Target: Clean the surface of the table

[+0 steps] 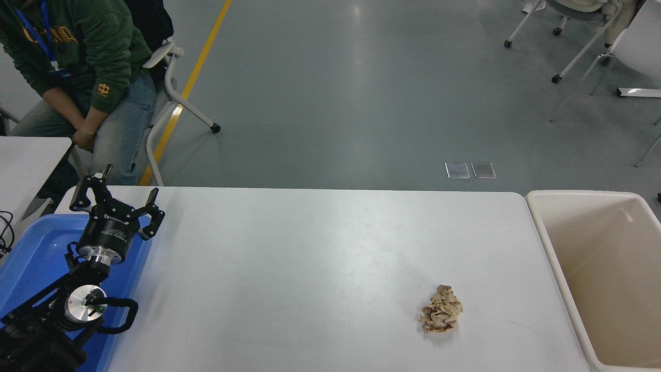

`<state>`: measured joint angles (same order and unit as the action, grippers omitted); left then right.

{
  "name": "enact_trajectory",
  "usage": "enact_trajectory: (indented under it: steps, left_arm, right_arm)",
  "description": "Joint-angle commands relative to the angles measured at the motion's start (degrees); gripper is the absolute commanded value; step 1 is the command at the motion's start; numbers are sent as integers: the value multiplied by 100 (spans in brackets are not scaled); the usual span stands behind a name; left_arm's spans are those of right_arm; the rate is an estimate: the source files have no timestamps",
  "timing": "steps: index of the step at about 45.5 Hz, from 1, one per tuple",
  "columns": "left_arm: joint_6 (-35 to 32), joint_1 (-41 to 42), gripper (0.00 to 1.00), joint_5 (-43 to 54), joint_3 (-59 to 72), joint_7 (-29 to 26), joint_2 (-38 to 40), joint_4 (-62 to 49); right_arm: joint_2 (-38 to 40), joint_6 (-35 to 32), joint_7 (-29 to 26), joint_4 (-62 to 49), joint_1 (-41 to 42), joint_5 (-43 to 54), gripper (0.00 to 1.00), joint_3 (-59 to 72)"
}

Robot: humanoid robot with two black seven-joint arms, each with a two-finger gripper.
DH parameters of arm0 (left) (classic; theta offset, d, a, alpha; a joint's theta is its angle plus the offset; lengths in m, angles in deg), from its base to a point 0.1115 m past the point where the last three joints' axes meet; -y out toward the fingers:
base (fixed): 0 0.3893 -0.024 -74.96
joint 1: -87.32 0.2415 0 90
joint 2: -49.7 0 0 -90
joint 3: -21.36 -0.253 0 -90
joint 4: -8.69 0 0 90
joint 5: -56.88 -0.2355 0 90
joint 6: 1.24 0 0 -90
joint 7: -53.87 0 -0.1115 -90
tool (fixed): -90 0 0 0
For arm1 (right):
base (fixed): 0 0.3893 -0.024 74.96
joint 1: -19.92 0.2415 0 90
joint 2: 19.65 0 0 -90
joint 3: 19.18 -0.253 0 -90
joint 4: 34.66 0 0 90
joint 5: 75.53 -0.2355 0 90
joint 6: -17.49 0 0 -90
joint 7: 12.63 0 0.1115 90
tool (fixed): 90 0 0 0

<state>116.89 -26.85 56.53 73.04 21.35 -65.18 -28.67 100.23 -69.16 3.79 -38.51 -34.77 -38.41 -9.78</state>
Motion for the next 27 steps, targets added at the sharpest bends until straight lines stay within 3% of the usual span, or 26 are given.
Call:
enact_trajectory:
  steps: [1,19,27]
  left_arm:
    - [0,0,99,0,0,0,0,0]
    - [0,0,99,0,0,0,0,0]
    - [0,0,99,0,0,0,0,0]
  right_arm:
    - [44,26,28,-10,46,-319,99,-8]
    - [396,-263,-7,112,178,-1188,99,-130]
    - [738,-695,-16,876,160,-1409,99,-1369]
